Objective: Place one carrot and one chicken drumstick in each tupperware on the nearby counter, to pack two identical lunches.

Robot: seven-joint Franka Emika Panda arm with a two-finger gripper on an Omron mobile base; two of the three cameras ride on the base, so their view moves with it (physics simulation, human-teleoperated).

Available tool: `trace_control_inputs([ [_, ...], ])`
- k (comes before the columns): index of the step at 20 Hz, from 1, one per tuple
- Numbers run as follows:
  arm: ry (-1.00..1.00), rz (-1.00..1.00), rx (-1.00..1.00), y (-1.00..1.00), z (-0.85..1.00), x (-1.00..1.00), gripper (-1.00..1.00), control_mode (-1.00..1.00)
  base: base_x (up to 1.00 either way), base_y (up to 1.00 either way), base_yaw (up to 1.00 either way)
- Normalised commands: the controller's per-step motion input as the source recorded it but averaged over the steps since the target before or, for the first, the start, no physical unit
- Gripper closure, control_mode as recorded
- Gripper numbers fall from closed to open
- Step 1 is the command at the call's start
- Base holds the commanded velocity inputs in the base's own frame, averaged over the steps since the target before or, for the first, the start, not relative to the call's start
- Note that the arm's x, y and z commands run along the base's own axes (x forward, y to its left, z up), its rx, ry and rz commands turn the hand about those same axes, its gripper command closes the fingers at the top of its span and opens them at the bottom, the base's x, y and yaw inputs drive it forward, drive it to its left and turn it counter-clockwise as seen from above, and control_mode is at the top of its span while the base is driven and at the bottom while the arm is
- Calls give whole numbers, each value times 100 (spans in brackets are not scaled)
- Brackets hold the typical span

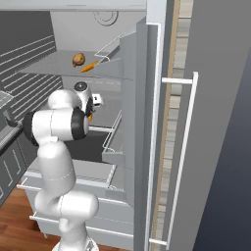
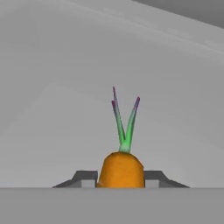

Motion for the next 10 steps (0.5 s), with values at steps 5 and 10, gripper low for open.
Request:
trace_control_inputs([
  [5,0,0,1,-5,-8,-72,100,-100,0,0,0],
  [10,-2,0,4,-15,0,-100,100,-100,0,0,0],
])
